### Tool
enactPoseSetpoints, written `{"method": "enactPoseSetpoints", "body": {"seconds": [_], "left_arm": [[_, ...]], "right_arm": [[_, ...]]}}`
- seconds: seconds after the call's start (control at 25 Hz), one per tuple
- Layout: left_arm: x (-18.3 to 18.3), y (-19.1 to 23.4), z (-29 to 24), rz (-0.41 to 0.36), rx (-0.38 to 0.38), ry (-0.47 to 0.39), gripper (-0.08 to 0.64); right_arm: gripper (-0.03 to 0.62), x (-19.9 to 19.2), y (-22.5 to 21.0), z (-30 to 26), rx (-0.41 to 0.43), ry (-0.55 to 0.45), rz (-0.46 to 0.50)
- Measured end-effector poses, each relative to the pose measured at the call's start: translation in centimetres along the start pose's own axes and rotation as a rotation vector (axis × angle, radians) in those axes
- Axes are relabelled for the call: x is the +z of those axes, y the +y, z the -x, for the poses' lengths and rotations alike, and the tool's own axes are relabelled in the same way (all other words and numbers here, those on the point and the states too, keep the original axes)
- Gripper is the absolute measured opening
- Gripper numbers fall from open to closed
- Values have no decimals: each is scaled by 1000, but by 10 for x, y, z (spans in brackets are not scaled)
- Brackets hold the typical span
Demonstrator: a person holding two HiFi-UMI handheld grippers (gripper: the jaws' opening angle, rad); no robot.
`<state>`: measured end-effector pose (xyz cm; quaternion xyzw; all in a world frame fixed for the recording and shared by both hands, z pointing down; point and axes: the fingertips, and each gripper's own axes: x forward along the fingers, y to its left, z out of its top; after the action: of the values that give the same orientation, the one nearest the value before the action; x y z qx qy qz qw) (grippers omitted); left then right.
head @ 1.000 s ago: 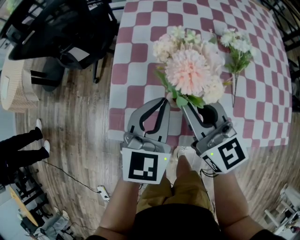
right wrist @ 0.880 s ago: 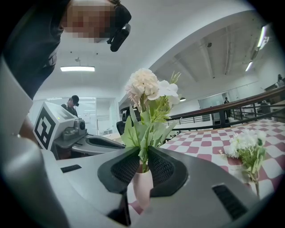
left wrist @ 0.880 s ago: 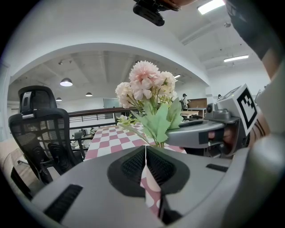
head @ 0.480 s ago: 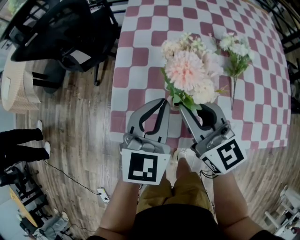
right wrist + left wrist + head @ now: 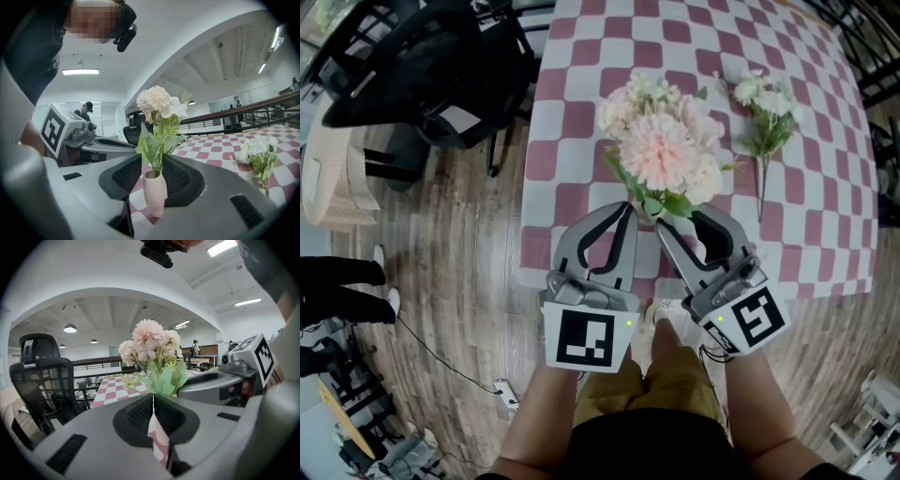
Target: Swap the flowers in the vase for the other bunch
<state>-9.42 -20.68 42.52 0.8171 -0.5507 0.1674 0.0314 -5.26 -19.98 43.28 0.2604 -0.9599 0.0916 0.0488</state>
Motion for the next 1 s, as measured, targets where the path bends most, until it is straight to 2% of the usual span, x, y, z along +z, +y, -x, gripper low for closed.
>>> {"method": "enactPoseSetpoints", "body": {"seconds": [0.36, 1.0], "left_arm": [[25, 4, 12, -45, 12, -32, 9], [82, 5, 27, -95, 15, -97, 9]], "right_arm": [[127, 13, 5, 17, -25, 22, 34], [127, 73, 10, 36, -30, -20, 109]]}}
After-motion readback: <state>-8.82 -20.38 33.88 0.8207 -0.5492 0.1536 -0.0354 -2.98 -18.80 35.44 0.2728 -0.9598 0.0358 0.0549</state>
